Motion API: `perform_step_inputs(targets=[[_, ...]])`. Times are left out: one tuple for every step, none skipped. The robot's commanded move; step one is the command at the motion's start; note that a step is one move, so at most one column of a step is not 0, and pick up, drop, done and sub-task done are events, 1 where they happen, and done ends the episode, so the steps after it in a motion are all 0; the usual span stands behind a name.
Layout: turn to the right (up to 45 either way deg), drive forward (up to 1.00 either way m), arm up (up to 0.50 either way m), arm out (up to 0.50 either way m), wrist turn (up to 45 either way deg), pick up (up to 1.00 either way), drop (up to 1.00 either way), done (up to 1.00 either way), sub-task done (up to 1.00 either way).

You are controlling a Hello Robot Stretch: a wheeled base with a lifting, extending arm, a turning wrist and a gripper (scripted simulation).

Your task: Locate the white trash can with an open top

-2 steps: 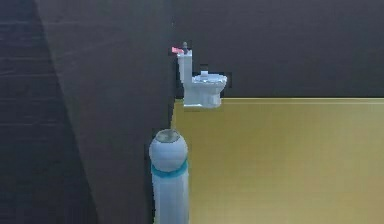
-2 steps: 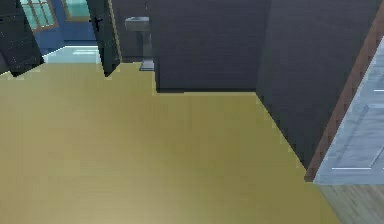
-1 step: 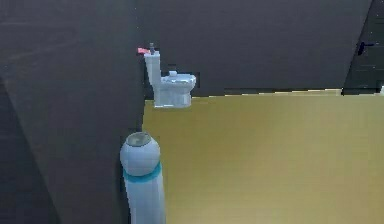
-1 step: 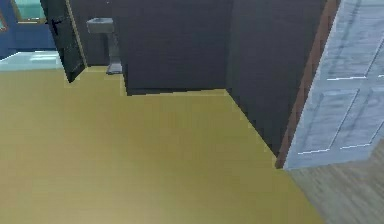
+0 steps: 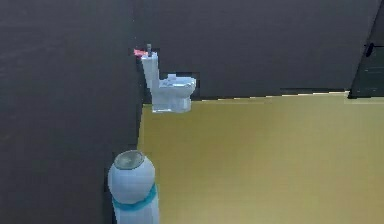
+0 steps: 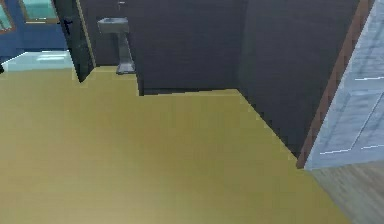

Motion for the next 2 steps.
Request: perform_step_inputs(targets=[[-18.0,0.0,0.0,0.0,0.0,0.0,0.0,0.0,0.0],[0.0,0.0,0.0,0.0,0.0,0.0,0.0,1.0,0.0]])
